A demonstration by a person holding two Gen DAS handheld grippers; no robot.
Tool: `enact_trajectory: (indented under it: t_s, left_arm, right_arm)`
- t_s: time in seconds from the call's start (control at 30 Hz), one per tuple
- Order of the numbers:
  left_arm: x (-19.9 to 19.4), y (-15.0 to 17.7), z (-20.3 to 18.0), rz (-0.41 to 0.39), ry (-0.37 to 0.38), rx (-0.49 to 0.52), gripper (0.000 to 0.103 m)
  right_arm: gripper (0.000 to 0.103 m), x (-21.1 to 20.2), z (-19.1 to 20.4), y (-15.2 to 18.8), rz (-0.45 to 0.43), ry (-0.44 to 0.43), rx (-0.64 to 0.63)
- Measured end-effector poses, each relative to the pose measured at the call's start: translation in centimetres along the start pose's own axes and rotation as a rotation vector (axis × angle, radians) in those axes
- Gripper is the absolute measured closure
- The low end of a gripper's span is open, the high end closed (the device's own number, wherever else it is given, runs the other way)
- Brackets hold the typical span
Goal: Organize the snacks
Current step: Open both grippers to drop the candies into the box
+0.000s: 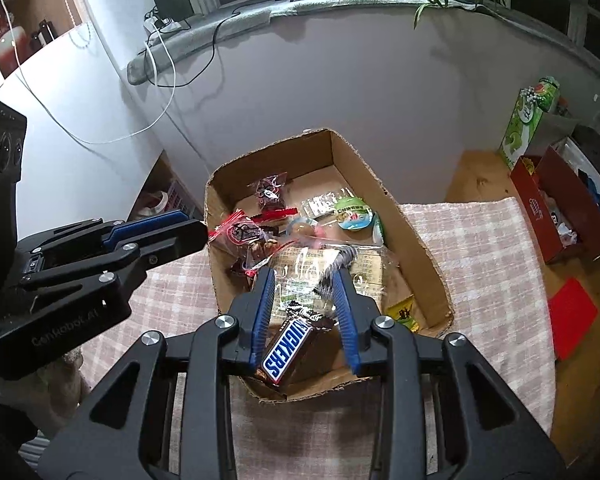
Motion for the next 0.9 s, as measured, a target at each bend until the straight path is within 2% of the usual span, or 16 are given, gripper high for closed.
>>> enact_trajectory:
  t_s: [0.2,0.23,0.27,0.3,0.33,0.37,0.43,0.53,0.57,0.9]
  left_arm:
    - [-1.0,0.2,-0.1,-0.01,-0.013,-0.01,0.084]
    - [-1.2,0.3,-0.2,-0.012,-0.015,-0.012,0.083]
    - [-1.4,0.3,-0.2,-0.015,-0.018,-0.014,0.077]
    - [-1.7,0.4,-0.3,-0.02,-0.022,-0.017,0.072]
    - [-2.0,0.4,-0.4,-0.025,-0.025,-0.019,0.062]
    - [-2.4,0.4,-0.5,-0.032,-0.032,-0.024,0.056]
    - [-3.0,0.5,-0.7,-0.039,-0.046,-0.033,0.049]
    - [-3.9,0.7,-1.0,-0.054,-0.067,-0.039,0.037]
    - [-4.2,0.8,-1.1,-0.057,-0.073,-0.044,0.036]
    - [-5.3,1.2,-0.8,-0.068,-0.108,-0.078,0.033]
  right_arm:
    - [0.071,-1.6,0.0,0.4,-0.02,0.002,0.008]
    - [0.067,-2.0,0.0,0.6,-0.025,0.007,0.01]
    - [0.057,-2.3,0.0,0.7,-0.029,0.01,0.013]
    - [0.051,-2.7,-0.1,0.8,-0.036,0.014,0.019]
    - [0.044,-3.2,-0.2,0.9,-0.046,0.017,0.026]
    - [0.041,-3.6,-0.2,1.0,-0.053,0.02,0.029]
    - [0.037,-4.3,-0.3,1.1,-0.063,0.034,0.031]
    - [0.023,-5.5,-0.7,1.3,-0.081,0.067,0.03]
    - [0.019,-5.9,-0.7,1.4,-0.088,0.072,0.03]
    - [0.017,-7.0,-1.7,1.9,-0.096,0.1,0.044]
Point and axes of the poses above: each gripper's, at about its wrist camera, not at the fingertips, and x roughly the way its jaws point, z to its left, y to its underside, the point moved 10 cm from there along x, roughly the way its jaws point, and after that the axes turned 7 degrees about z, right-handed, at the moved point
